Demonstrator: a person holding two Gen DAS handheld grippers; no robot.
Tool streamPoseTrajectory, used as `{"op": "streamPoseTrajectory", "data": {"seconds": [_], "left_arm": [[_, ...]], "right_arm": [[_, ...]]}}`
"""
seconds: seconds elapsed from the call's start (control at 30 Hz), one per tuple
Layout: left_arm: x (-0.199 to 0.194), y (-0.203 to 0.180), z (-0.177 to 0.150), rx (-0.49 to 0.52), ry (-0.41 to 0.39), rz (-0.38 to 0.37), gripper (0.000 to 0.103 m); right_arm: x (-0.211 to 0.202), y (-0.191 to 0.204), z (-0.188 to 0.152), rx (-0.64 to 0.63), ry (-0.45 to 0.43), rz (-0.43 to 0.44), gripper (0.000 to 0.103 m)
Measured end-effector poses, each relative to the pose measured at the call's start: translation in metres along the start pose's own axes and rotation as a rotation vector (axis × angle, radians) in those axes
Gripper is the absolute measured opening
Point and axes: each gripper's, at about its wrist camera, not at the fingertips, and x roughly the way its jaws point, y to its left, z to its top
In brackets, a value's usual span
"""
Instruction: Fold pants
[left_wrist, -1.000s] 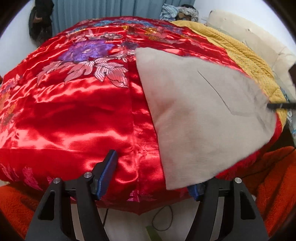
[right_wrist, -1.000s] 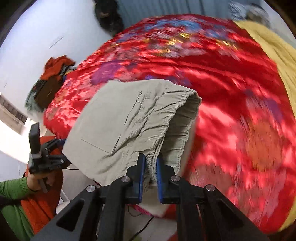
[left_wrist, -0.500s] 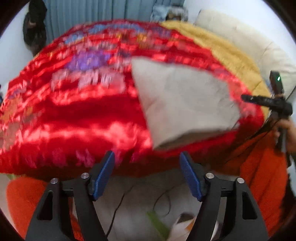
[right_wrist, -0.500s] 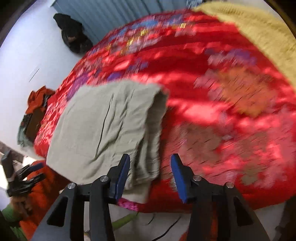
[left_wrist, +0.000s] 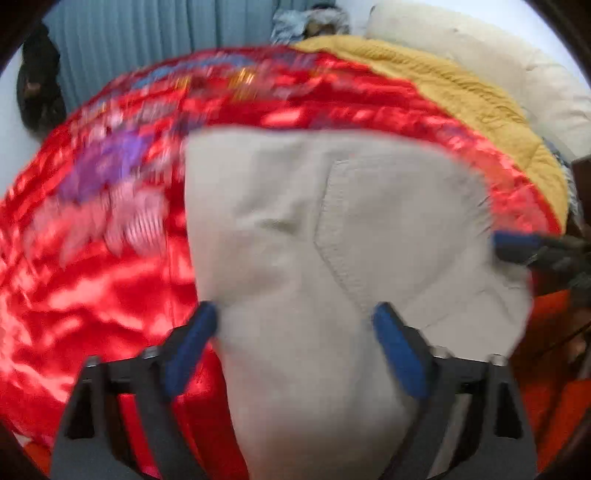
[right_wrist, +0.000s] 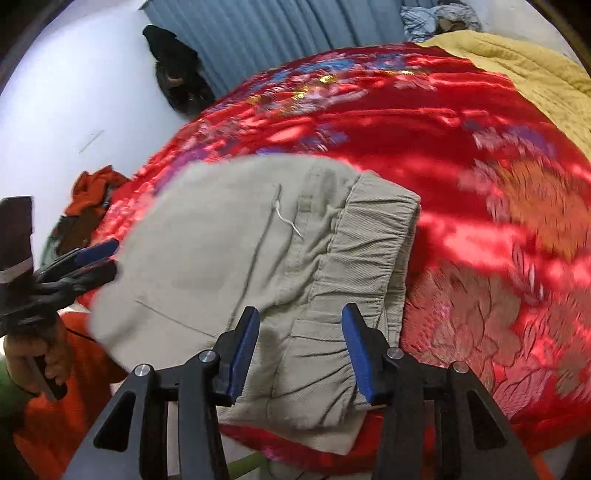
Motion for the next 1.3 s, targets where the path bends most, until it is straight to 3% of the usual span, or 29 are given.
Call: {"op": "streamPoseTrajectory", "data": {"seconds": [0.07, 0.1, 0.2, 0.27, 0.93, 1.0, 1.1, 1.2, 1.3], "left_arm": [[0.010, 0.023, -0.006, -0.136, 0.036, -0.105, 0.102], [0.010, 0.027, -0.007, -0.158, 0.038, -0.125, 0.102], [0.003, 0.013, -0.007, -0.080, 0.032, -0.044, 0.102], [0.003, 0.013, -0.008, -0.098, 0.035, -0.026, 0.102], [0.003, 0.011, -0.008, -0.098, 0.038, 0.005, 0.103], [-0.006, 0.013, -0.006, -0.122, 0.072, 0.004, 0.102], [-0.033, 0.016, -0.009, -0.115, 0.050, -0.017, 0.101], [-0.044, 0.036, -0.012, -0.173, 0.066, -0.042, 0.101], [-0.049, 0.059, -0.003, -0.267, 0.037, -0.136, 0.101]], "right_arm": [[0.000, 0.002, 0.004, -0.007, 0.005, 0.012, 0.047], [0.001, 0.000, 0.004, -0.010, 0.004, 0.013, 0.047], [0.001, -0.001, 0.000, -0.010, -0.014, 0.019, 0.047], [-0.001, -0.001, 0.000, -0.013, -0.015, 0.015, 0.047], [-0.005, 0.005, 0.000, -0.011, -0.030, -0.001, 0.047], [-0.016, 0.013, 0.003, -0.026, -0.045, -0.015, 0.047], [-0.039, 0.023, -0.001, -0.032, -0.092, 0.012, 0.047], [-0.027, 0.009, -0.008, 0.056, 0.068, -0.006, 0.052], [-0.045, -0.022, -0.002, 0.203, 0.017, 0.051, 0.056]]}}
